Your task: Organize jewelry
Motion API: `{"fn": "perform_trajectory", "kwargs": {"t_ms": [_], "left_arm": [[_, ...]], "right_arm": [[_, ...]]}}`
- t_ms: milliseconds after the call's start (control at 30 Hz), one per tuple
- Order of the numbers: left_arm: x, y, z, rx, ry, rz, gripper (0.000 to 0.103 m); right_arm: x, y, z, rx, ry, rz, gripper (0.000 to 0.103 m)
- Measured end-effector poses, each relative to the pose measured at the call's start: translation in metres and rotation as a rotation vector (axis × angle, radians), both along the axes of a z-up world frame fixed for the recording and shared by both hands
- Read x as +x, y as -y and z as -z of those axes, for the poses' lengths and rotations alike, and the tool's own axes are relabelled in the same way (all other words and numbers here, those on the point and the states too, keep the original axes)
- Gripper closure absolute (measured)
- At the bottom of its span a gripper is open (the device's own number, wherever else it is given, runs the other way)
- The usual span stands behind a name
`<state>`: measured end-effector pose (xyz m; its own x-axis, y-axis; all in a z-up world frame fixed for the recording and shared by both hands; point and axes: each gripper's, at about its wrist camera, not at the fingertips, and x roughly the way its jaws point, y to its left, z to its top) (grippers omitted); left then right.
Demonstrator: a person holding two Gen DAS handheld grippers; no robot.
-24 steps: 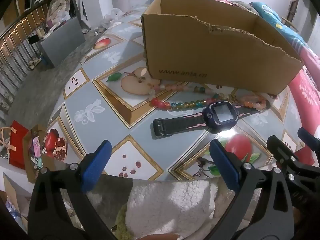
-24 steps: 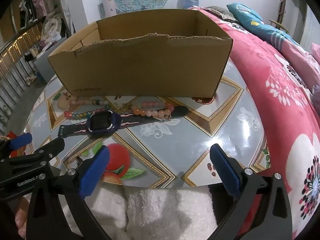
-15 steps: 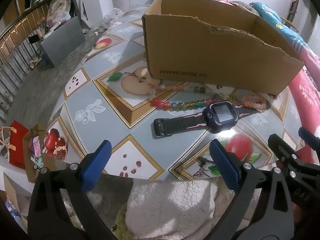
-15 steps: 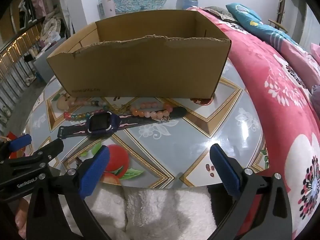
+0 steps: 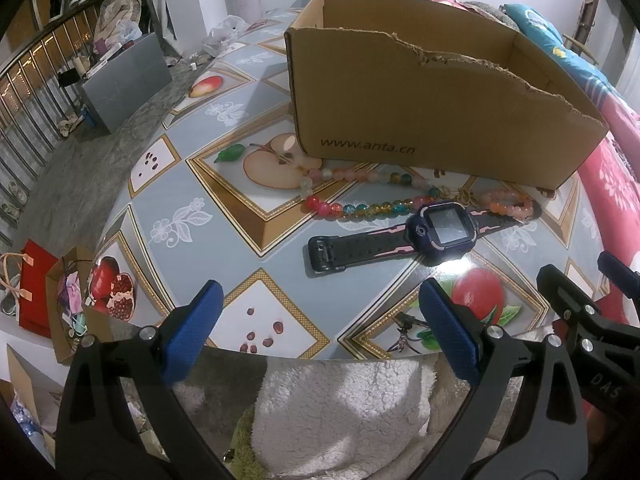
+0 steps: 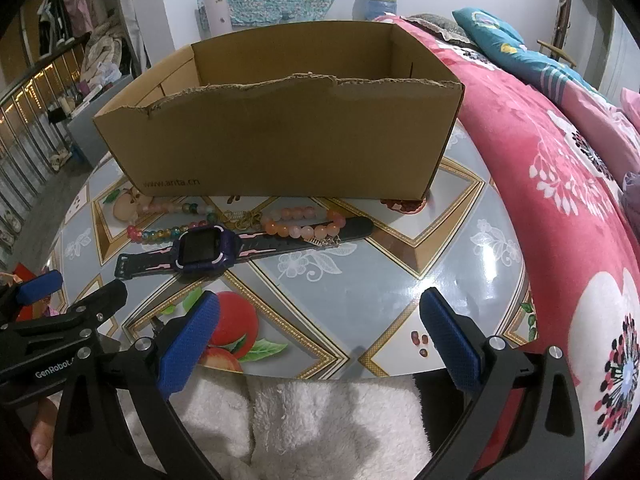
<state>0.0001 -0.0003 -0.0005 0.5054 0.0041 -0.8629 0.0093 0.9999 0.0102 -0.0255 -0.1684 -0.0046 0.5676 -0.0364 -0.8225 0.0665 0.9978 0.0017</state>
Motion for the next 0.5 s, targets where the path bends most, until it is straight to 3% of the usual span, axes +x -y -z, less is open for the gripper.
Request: {"fn": "perform_trajectory", "kwargs": {"t_ms": [500], "left_arm": [[-0.0022,-0.002,0.001,0.002,-0.002,-0.001,0.009]], "right_arm": [[-0.0004,-0.0002,0.0004,0.0,-0.001,0.0,0.005]]}}
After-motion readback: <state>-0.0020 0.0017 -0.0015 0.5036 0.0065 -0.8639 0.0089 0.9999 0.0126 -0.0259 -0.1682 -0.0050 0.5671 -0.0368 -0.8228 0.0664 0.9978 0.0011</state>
